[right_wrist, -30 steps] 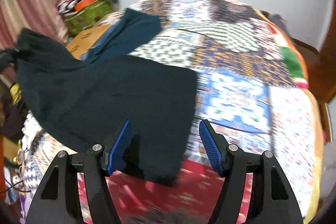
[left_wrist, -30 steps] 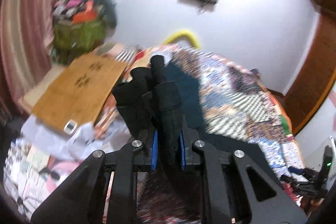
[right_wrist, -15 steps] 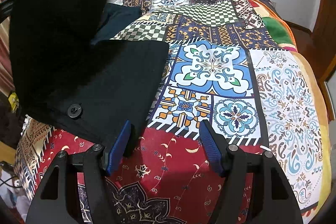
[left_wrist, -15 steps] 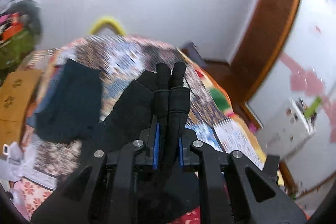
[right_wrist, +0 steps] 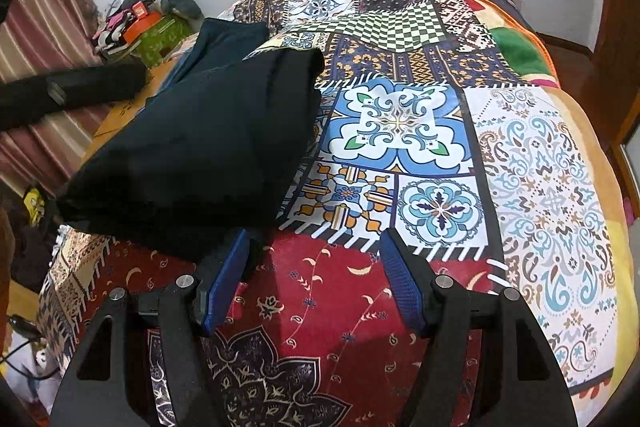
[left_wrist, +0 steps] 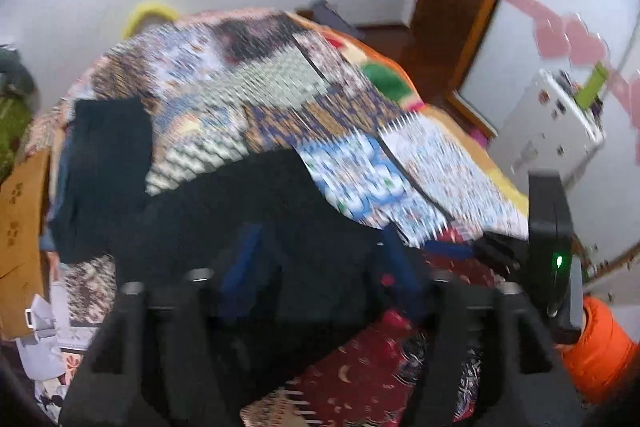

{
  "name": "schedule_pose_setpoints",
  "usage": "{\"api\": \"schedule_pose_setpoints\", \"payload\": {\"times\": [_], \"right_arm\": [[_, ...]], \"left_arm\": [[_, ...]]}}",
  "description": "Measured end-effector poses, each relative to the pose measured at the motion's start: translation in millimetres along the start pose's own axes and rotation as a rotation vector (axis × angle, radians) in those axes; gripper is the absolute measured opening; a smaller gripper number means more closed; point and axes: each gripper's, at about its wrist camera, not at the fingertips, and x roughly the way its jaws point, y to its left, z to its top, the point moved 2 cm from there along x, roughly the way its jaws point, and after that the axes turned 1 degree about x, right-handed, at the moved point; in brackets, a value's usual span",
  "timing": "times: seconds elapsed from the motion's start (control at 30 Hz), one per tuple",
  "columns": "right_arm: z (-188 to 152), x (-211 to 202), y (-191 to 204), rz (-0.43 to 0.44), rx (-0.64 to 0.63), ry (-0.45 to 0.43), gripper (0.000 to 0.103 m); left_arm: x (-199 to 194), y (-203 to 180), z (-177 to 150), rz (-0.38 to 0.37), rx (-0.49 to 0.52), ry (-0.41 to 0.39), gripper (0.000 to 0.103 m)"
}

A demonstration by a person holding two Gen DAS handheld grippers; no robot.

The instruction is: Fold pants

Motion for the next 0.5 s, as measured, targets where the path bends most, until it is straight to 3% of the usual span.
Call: {"api": "schedule_pose_setpoints", "payload": {"times": [0.13, 0.2, 0.27, 0.4, 0.5], "right_arm": [[-1, -4, -2, -0.004, 0.006, -0.003, 0.064], [0, -8, -2, -0.007, 0.010, -0.010, 0.064], [2, -11, -2, -0.007, 0.014, -0.018, 0.064], [8, -18, -1, -0.014, 0.017, -0.037, 0.064], [12, -20, 1, -0.032, 0.010, -0.047, 0.064]], "left_arm": [[-19, 36, 18, 0.122, -0.008, -0.091, 0.086], [-19, 58, 25, 0.194, -0.009, -0.113, 0.095], [-10, 86, 34, 0.262, -0.015, -0.113, 0.098], [25, 144, 43, 0.364, -0.052, -0.030, 0.100], [62, 184, 38, 0.391, -0.118, 0.065, 0.100]]}}
